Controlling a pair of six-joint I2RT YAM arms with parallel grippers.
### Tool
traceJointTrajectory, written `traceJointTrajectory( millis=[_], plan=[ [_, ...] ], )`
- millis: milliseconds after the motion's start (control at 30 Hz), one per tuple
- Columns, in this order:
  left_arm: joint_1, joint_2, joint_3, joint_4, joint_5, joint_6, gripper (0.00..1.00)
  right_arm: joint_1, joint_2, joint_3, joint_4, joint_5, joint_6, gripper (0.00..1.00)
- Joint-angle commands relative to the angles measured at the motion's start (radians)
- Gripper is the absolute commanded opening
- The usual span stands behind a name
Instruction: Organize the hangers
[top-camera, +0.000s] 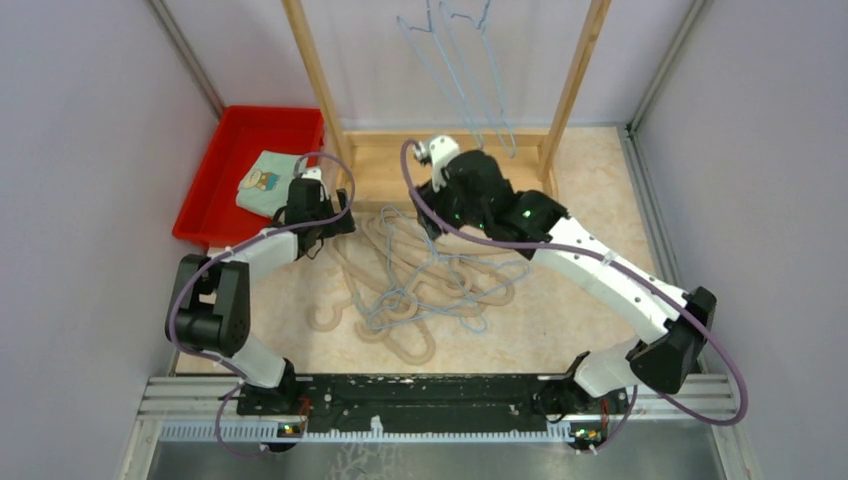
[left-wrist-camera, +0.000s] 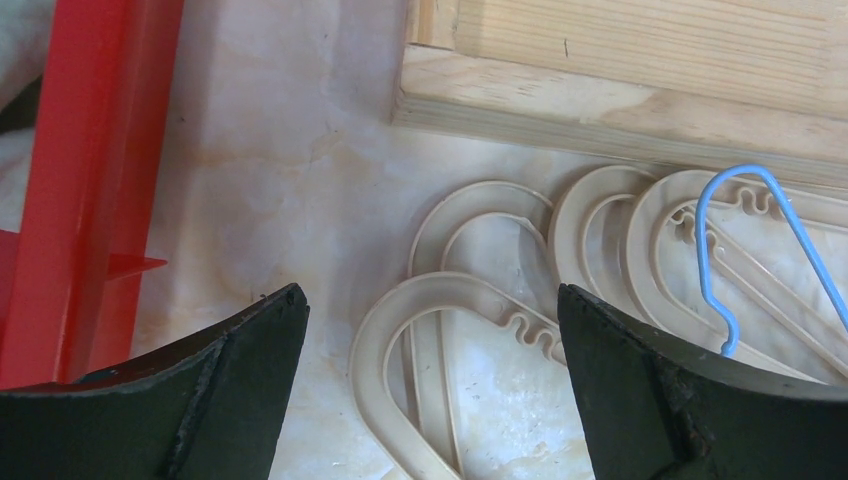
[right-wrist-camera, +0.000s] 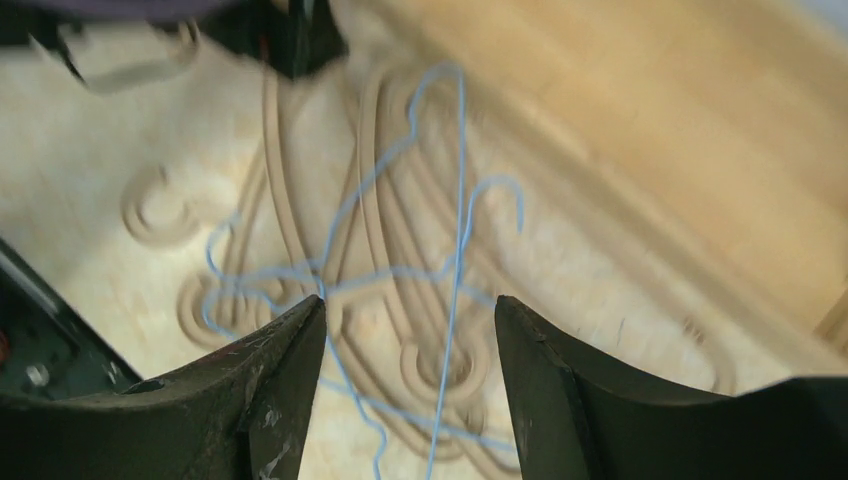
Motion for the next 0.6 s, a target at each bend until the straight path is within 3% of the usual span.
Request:
traceJointTrajectory(
  millis=[0, 267, 567],
  plan=[
    [0.007, 0.023, 0.019, 0.027, 0.024, -0.036, 1.0, 0.005, -0.066, -0.195, 0.015, -0.111, -0.003, 0.62],
    [0.007, 0.015, 0.013, 0.012, 0.028, -0.052, 1.0, 0.023, 0.044, -0.373, 0.108, -0.273, -0.05, 0.56],
    [0.007, -0.027, -0.028, -0.003, 0.012, -0.056, 1.0, 0.044, 0.166, -0.433, 0.206, -0.398, -0.055, 0.52]
  ],
)
